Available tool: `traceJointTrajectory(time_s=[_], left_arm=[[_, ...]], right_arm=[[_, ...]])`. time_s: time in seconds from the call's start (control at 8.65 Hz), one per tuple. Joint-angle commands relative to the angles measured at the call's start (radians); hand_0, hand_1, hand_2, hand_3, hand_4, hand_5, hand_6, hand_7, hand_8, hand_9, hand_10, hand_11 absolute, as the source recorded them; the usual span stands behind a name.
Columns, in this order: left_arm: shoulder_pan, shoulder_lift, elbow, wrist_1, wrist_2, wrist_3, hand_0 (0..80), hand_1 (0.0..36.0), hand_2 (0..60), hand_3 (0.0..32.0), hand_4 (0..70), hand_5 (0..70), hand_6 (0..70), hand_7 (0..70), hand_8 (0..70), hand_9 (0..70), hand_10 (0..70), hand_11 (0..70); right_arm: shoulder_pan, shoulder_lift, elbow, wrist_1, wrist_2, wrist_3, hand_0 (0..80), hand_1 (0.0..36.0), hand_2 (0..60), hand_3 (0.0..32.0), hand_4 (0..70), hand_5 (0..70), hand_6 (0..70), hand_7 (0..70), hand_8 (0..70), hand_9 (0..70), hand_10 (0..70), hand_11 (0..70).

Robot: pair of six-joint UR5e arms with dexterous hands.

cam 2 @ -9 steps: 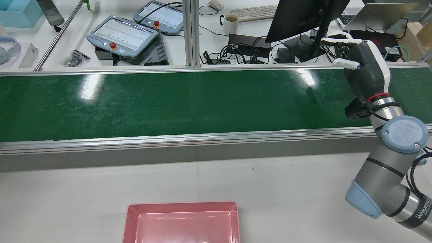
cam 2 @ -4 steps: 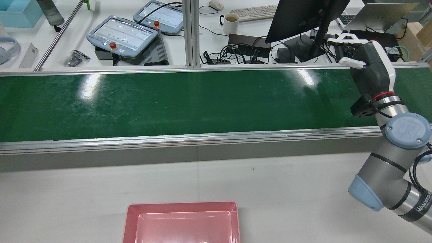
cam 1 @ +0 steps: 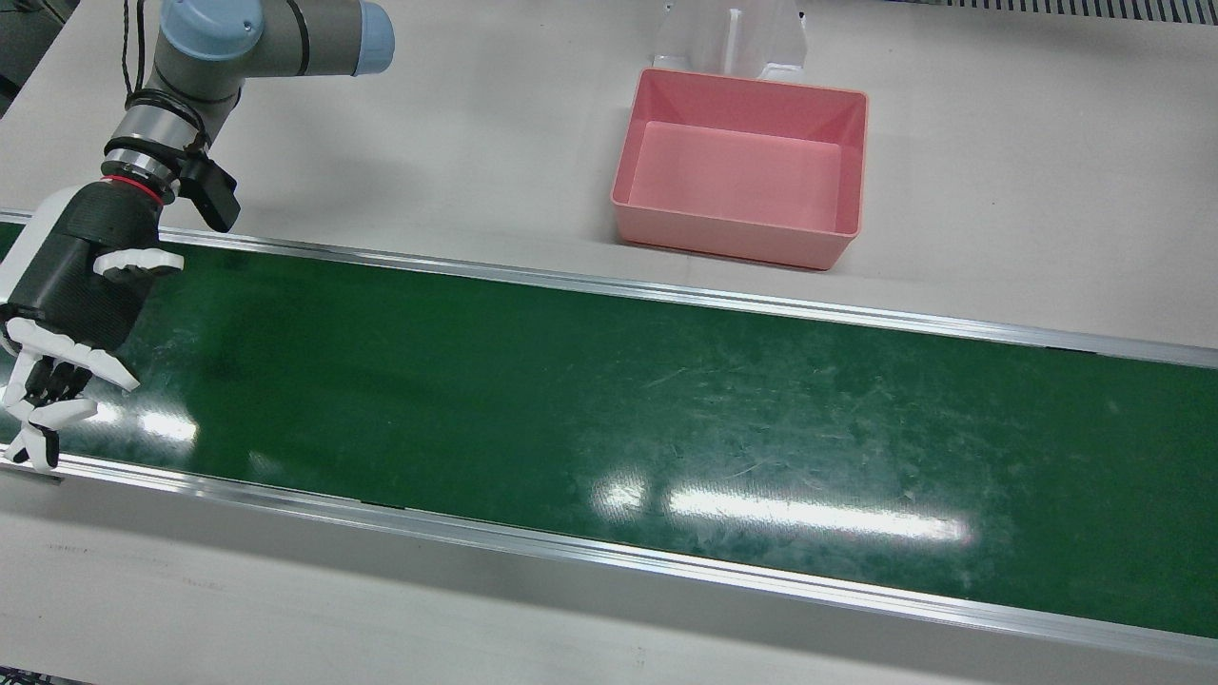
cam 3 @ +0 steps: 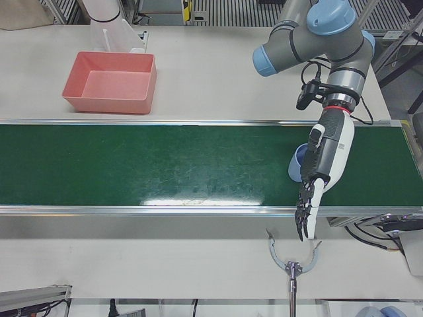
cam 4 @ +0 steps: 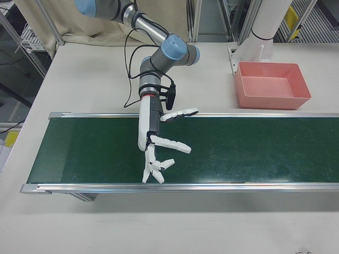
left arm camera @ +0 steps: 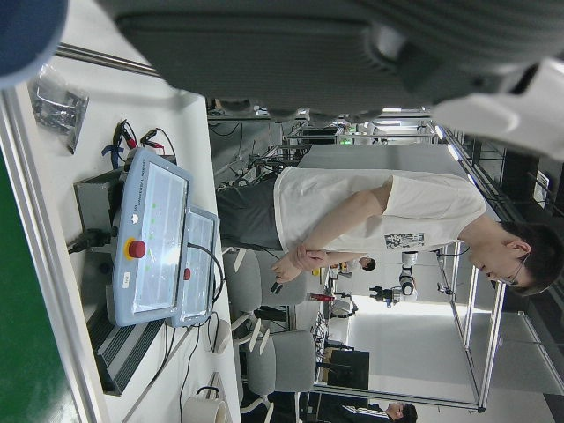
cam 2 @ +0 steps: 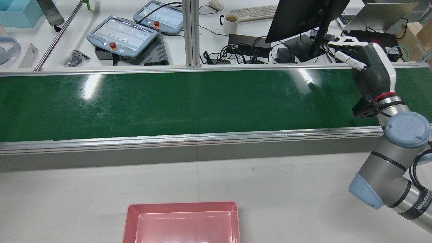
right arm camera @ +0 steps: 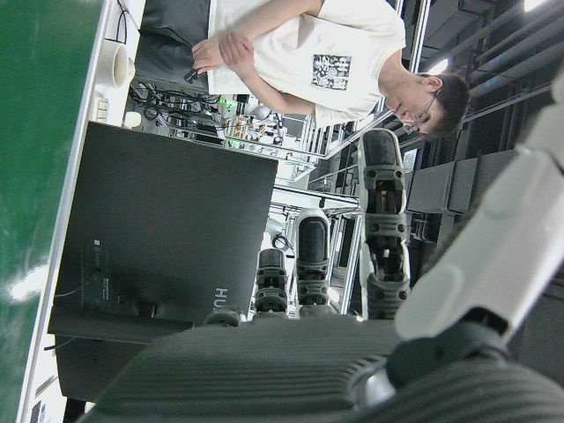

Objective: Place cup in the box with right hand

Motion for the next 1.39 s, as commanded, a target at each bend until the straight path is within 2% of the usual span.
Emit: traceJointTrajectory(time_s=[0.0, 0.46, 0.58, 0.69, 1.27], left_arm=[[0.000, 0.000, 0.000, 0.001, 0.001, 0.000, 0.0, 0.0, 0.0, 0.0, 0.0, 0.0, 0.0, 0.0, 0.0, 0.0, 0.0, 0.0], [0.000, 0.000, 0.001, -0.001, 0.001, 0.000, 0.0, 0.0, 0.0, 0.0, 0.0, 0.0, 0.0, 0.0, 0.0, 0.0, 0.0, 0.0], [0.000, 0.000, 0.001, -0.001, -0.001, 0.000, 0.0, 0.0, 0.0, 0.0, 0.0, 0.0, 0.0, 0.0, 0.0, 0.0, 0.0, 0.0], [0.000, 0.000, 0.001, 0.001, -0.001, 0.000, 0.0, 0.0, 0.0, 0.0, 0.0, 0.0, 0.0, 0.0, 0.0, 0.0, 0.0, 0.0], [0.000, 0.000, 0.000, 0.001, -0.001, 0.000, 0.0, 0.0, 0.0, 0.0, 0.0, 0.0, 0.0, 0.0, 0.0, 0.0, 0.0, 0.0]], right_arm=[[0.001, -0.002, -0.001, 0.002, 0.000, 0.005, 46.7, 0.1, 0.0, 0.0, 60.8, 0.0, 9.9, 58.7, 6.9, 20.4, 0.0, 0.0], [0.013, -0.003, 0.006, 0.002, -0.001, 0.005, 47.2, 0.3, 0.0, 0.0, 64.5, 0.0, 10.5, 61.5, 7.4, 21.2, 0.0, 0.0], [0.015, -0.003, 0.010, 0.000, -0.001, 0.005, 48.0, 0.0, 0.0, 0.0, 68.8, 0.0, 10.8, 61.9, 7.6, 21.4, 0.0, 0.0], [0.015, -0.003, 0.013, 0.000, -0.001, 0.005, 49.1, 0.0, 0.0, 0.0, 70.0, 0.0, 11.5, 64.4, 7.9, 22.2, 0.0, 0.0], [0.028, -0.005, 0.026, -0.010, -0.003, 0.005, 49.7, 0.0, 0.0, 0.0, 70.0, 0.1, 11.5, 64.2, 7.7, 22.2, 0.0, 0.0]])
